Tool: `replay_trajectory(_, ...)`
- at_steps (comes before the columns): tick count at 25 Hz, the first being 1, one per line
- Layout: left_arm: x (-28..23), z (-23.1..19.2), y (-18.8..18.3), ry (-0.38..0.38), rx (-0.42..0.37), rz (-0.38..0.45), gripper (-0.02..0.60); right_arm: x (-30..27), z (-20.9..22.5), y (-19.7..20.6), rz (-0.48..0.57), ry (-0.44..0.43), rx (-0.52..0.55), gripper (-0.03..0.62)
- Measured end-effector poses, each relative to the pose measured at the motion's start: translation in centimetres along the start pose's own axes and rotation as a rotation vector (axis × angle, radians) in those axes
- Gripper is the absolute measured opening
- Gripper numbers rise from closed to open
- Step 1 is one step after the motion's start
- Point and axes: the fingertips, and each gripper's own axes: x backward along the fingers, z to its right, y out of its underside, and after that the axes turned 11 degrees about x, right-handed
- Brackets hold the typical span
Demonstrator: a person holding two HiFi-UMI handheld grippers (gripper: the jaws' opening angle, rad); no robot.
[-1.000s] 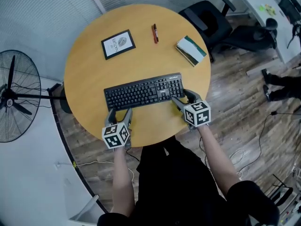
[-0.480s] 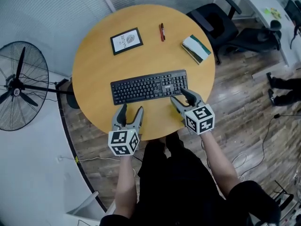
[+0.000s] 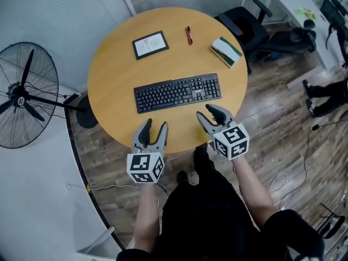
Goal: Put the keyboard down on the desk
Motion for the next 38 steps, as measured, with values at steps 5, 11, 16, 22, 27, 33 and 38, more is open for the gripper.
replay_trajectory(5,6.0,0.7,-0.5,0.054,-0.014,0.062,0.192,3.1,-5.8,-1.3,0.049,0.032,0.020,0.153)
replay_trajectory(11,12.5,2.4,-0.3,0.127,-0.026,0.111,0.164,7.9,-12.4,-3.1,0.112,0.062,0.042,0.129)
replay_trajectory(16,16.6,4.2,0.2,0.192,-0.034,0.139,0.135,11.8,-16.4,-3.5,0.144,0.108,0.057,0.115)
replay_trajectory(22,19.5,6.7,1.0,0.232,-0.032,0.155,0.087,16.4,-19.4,-4.2,0.186,0.142,0.055,0.084)
replay_trajectory(27,20.5,8.5,0.8,0.254,-0.046,0.167,0.055,18.0,-20.3,-5.2,0.216,0.139,0.070,0.062)
replay_trajectory(33,20.9,10.2,0.7,0.261,-0.032,0.177,0.026,19.8,-20.4,-5.7,0.226,0.124,0.089,0.029)
replay_trajectory(38,21.3,11.4,1.1,0.277,-0.048,0.172,0.018,20.4,-20.7,-5.5,0.229,0.128,0.088,0.011)
